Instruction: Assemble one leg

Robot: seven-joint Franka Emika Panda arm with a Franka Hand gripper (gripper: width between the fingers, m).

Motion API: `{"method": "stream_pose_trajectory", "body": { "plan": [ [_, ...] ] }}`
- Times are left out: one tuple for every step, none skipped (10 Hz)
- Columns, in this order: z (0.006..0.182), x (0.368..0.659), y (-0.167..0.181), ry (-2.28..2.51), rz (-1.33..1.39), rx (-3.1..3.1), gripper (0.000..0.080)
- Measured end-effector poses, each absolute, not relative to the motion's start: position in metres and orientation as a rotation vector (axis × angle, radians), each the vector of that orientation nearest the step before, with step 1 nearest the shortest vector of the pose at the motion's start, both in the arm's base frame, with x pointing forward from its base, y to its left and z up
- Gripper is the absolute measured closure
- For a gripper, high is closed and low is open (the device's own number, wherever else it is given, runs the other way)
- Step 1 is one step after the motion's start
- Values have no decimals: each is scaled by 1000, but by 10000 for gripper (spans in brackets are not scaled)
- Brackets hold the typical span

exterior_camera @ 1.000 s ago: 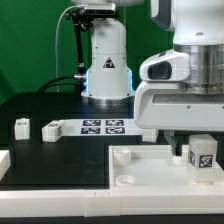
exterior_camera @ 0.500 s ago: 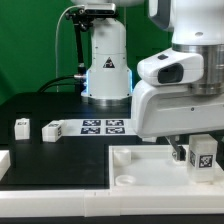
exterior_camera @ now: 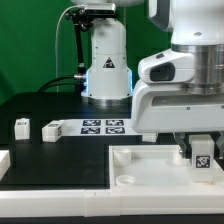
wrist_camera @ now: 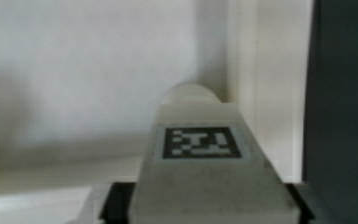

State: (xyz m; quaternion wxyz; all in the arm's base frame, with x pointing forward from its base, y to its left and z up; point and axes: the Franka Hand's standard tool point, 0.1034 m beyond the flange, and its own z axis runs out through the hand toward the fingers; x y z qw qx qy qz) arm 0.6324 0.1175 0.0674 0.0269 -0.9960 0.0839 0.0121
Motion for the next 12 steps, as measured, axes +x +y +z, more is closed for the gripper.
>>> {"method": "stream_pose_trajectory", "body": {
  "plan": [
    [67,632,117,480,40,-3051,509],
    [67,632,117,660,46,-3018,509],
    [67,631,117,919,54,-2954,509],
    [67,631,117,1129,58,-2886,509],
    [66,631,116,1282,63,-2822,509],
    [66,631,117,1470,71,-2732,508],
    [66,630,119,1714,80,-2593,508],
    [66,629,120,1889,81,-2475,508],
    [66,629,120,1993,83,-2393,508],
    [66,629,120,2067,94,-2323,508],
    [66,630,119,2124,97,-2270,508],
    [66,630,119,2097,96,-2294,508]
  ]
}}
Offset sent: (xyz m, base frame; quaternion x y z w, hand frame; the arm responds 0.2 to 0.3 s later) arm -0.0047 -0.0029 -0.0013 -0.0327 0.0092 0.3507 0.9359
